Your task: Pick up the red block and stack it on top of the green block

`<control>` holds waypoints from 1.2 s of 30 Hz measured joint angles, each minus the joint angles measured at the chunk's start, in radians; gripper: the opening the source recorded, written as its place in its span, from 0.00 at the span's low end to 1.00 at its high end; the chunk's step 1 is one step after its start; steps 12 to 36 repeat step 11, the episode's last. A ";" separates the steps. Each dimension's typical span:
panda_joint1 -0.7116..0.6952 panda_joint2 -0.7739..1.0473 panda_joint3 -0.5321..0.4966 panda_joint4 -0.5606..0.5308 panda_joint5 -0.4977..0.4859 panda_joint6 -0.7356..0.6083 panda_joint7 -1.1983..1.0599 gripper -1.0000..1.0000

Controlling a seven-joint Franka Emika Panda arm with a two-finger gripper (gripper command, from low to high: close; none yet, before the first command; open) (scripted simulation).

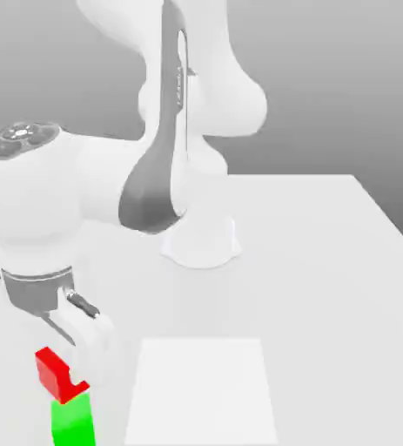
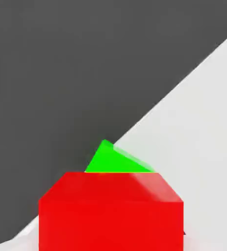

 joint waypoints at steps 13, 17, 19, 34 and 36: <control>0.007 -0.074 -0.008 -0.002 -0.002 -0.070 0.001 1.00; 0.007 -0.074 -0.008 -0.002 -0.002 -0.070 0.001 1.00; 0.007 -0.074 -0.008 -0.002 -0.002 -0.070 0.001 1.00; 0.007 -0.074 -0.008 -0.002 -0.002 -0.070 0.001 1.00; 0.007 -0.074 -0.008 -0.002 -0.002 -0.070 0.001 1.00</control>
